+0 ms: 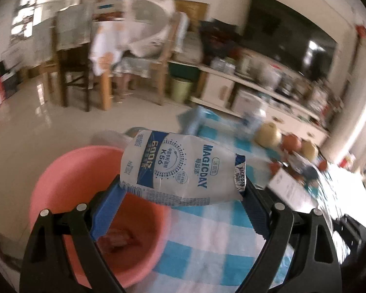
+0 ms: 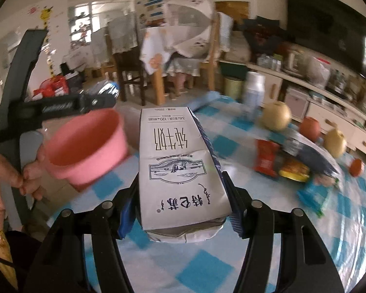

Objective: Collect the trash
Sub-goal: 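Carry the bottle with the left tool into the pink bucket while the right drops the carton there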

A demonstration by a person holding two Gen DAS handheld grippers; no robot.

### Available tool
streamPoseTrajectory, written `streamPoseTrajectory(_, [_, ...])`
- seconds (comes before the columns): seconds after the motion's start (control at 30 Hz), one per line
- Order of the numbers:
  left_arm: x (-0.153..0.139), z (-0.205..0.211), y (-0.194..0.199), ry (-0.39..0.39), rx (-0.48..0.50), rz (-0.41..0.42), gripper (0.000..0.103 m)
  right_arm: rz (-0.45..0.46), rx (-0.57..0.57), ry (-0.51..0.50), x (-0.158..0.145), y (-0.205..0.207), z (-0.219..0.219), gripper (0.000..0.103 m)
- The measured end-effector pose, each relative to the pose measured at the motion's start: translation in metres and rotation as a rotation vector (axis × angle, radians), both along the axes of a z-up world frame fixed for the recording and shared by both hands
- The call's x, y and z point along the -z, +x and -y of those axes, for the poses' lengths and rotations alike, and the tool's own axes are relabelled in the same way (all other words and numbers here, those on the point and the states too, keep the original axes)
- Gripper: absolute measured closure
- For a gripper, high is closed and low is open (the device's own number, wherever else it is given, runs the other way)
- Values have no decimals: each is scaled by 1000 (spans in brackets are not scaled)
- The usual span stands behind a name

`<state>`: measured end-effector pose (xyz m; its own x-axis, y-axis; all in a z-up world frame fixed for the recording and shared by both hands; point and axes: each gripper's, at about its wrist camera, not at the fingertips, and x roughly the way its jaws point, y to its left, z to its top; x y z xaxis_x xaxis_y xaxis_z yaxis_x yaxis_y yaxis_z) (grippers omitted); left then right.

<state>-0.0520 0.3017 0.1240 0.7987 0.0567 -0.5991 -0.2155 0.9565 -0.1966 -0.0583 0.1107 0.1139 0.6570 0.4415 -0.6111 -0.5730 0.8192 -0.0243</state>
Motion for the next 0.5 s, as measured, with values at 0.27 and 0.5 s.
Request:
streamPoseTrajectory(0.27, [2, -78, -23, -101, -250, 16, 13, 49, -131, -76, -12, -2, -104, 41])
streamPoseTrajectory(0.5, [8, -108, -26, -139, -342, 17, 12, 41, -182, -148, 9, 12, -167, 40])
